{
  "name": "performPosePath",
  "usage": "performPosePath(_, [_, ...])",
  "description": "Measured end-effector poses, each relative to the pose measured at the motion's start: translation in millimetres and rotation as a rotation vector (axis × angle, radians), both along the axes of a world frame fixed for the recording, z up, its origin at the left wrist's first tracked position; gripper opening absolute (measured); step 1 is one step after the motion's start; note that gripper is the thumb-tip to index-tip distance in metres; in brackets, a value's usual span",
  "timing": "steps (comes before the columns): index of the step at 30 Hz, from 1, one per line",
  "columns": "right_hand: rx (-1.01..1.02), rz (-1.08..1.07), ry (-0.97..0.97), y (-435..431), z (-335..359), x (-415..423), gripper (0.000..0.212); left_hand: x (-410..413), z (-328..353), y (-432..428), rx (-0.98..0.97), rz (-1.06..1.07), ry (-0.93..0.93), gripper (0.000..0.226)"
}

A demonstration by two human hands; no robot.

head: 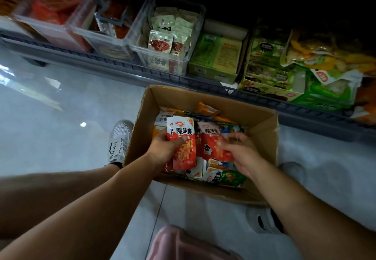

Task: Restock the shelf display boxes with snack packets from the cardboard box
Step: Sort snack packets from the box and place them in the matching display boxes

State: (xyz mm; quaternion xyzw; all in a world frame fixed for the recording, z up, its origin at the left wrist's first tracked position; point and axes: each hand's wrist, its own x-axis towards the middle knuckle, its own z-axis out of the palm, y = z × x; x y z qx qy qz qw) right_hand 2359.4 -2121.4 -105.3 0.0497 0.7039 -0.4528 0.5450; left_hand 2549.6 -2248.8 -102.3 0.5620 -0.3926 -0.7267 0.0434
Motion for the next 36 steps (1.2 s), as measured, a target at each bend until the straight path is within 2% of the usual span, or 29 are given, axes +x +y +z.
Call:
performPosePath(2, [-0.039, 0.010, 0.008, -3.1, -0.2, 5.1, 0.059, -0.1, 0.8, 1.5, 0.010, -0.034, 0.023, 0.055])
performPosePath(6, [-0.067, 0.105, 0.002, -11.2, 1.0, 21.2, 0.036, -2.9, 2.6, 3.6, 0.049, -0.059, 0.110, 0.050])
performPosePath(10, [0.042, 0.241, 0.284, -20.3, -2.1, 37.9, 0.041, -6.6, 2.3, 2.0, 0.052, -0.059, 0.156, 0.059])
performPosePath(14, [-0.013, 0.396, 0.392, -31.3, -4.2, 42.9, 0.030, -1.7, -0.9, -0.9, 0.019, -0.081, 0.089, 0.048])
performPosePath(17, [0.003, 0.335, 0.357, -39.4, -19.8, 30.4, 0.018, 3.0, -4.7, -4.6, -0.029, -0.008, -0.017, 0.046])
performPosePath(19, [0.111, 0.319, 0.454, -36.3, -42.7, 15.2, 0.012, 5.7, -7.4, -8.1, -0.060, 0.047, -0.066, 0.043])
performPosePath(22, [0.214, 0.384, 0.495, -22.3, -67.4, 3.2, 0.027, 6.9, -9.1, -11.2, -0.068, 0.075, -0.098, 0.041])
performPosePath(27, [0.184, 0.549, 0.503, -27.3, -75.4, 6.5, 0.054, 4.0, -11.3, -12.8, -0.044, 0.073, -0.100, 0.035])
performPosePath(31, [0.224, 0.390, 0.455, -42.0, -79.5, 14.7, 0.043, 3.3, -10.5, -13.2, -0.043, 0.085, -0.124, 0.040])
performPosePath(36, [0.280, 0.418, 0.533, -54.6, -89.7, 28.0, 0.040, 4.7, -11.9, -14.1, -0.052, 0.108, -0.143, 0.050])
